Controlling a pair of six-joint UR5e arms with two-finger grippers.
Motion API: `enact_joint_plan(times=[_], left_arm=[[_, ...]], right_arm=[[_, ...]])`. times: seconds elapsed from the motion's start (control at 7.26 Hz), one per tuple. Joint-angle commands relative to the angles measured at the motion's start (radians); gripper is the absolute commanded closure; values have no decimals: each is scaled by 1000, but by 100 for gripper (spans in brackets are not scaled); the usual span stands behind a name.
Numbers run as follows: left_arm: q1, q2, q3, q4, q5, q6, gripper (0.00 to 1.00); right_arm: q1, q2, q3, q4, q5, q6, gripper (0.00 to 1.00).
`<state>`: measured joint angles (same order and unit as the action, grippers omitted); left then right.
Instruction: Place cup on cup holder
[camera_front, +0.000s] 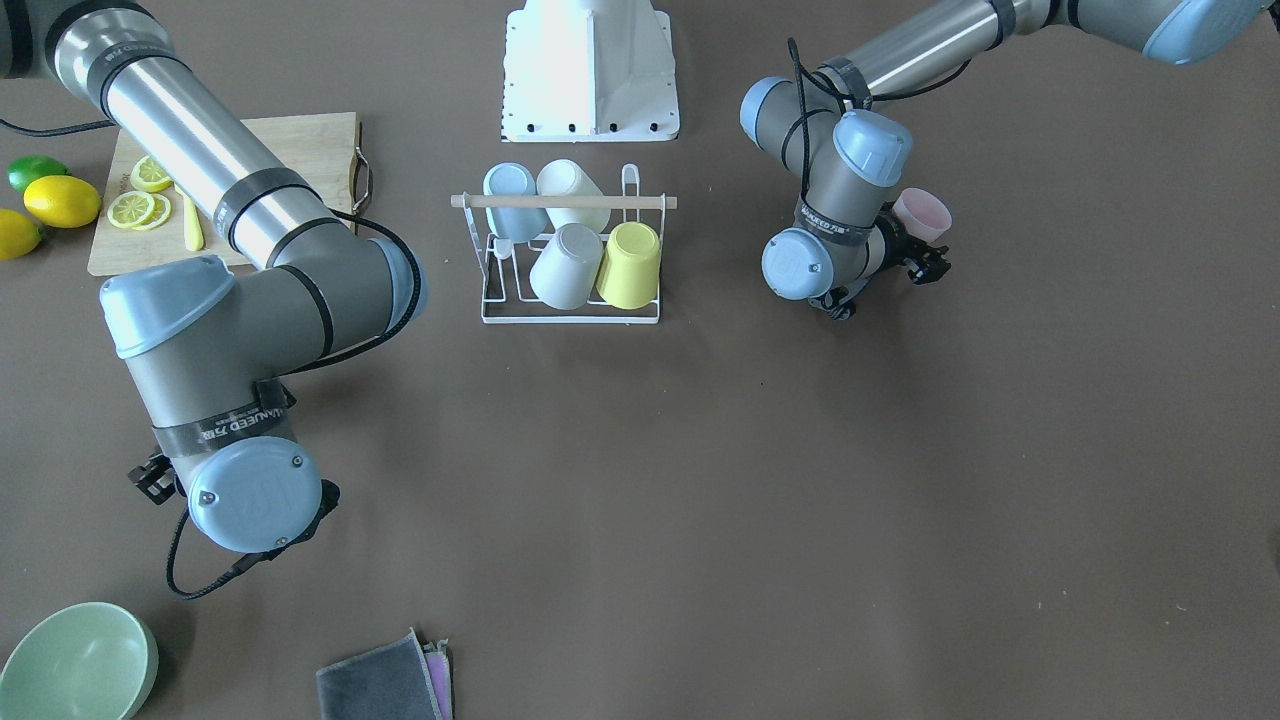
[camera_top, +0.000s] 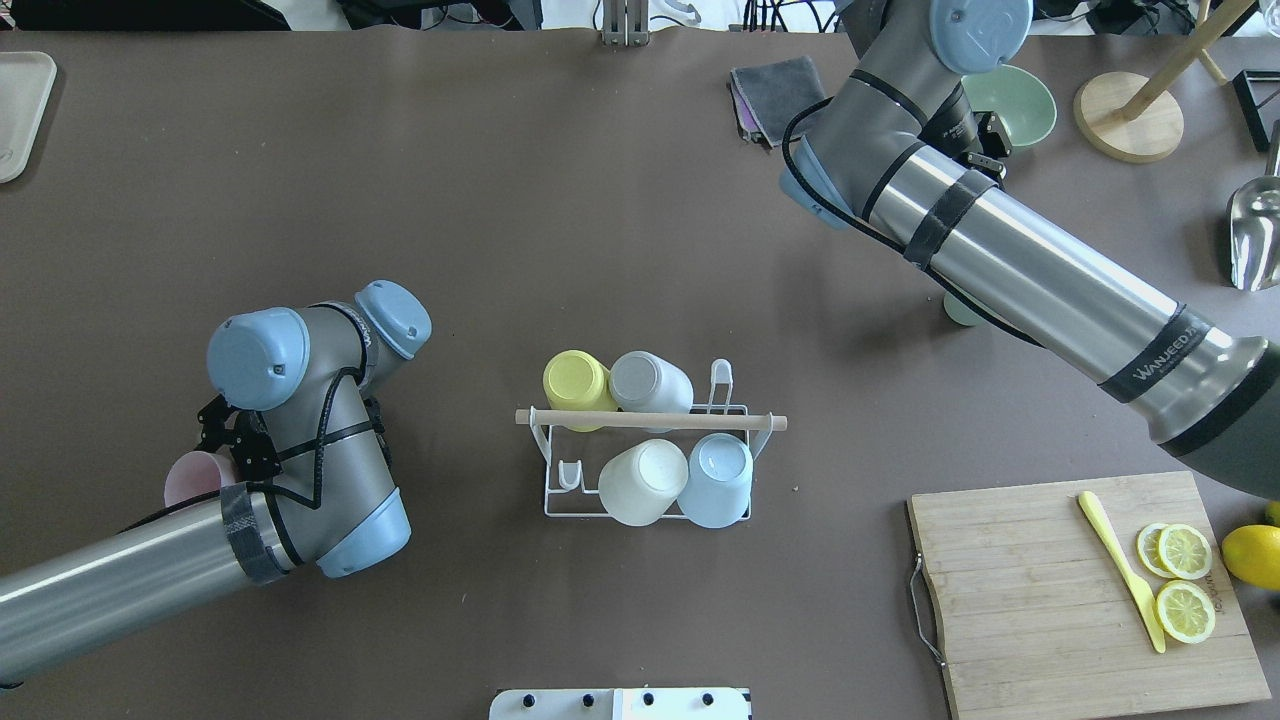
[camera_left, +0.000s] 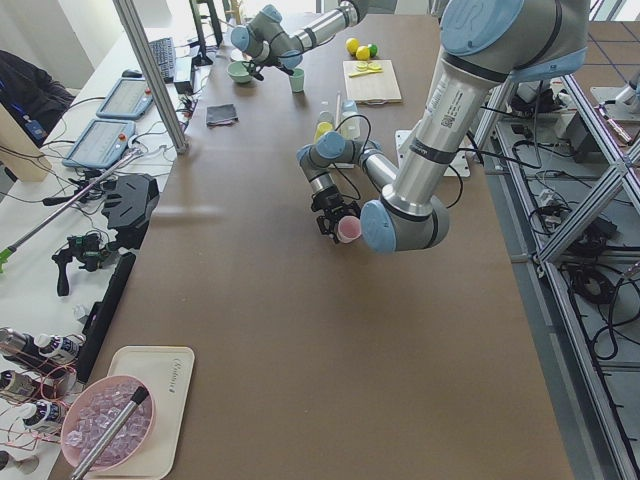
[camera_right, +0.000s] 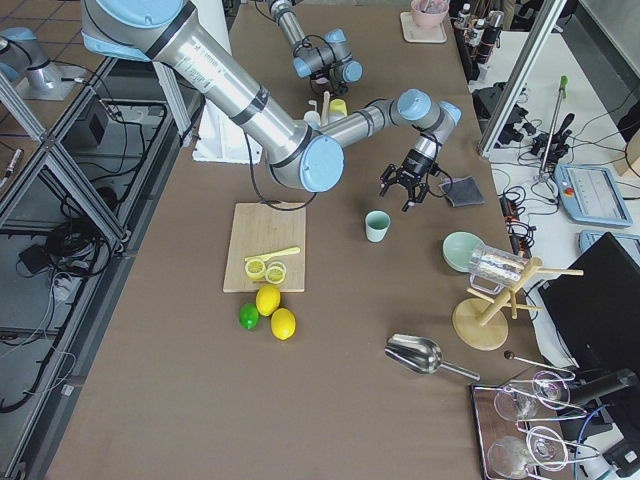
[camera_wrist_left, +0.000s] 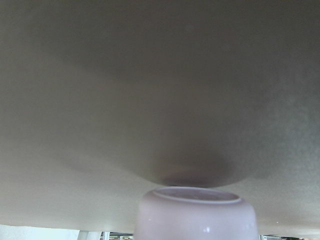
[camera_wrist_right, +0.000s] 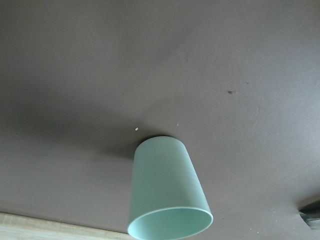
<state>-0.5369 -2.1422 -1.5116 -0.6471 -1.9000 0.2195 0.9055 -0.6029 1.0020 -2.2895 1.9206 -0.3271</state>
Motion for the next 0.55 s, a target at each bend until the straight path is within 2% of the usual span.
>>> enact_joint_plan(times=[0.0,0.14,0.41], left_arm=[[2,1,-10,-2,-1,0,3],[2,2,-10,-3,-1,0,3],[2,8,-12,-5,-1,0,3]], right_arm=[[-43,34,-55,-14,-66,-18,1],[-49,34,-62,-34,-115,-62,1],[-56,34,-92,-56,-120,-82,1]])
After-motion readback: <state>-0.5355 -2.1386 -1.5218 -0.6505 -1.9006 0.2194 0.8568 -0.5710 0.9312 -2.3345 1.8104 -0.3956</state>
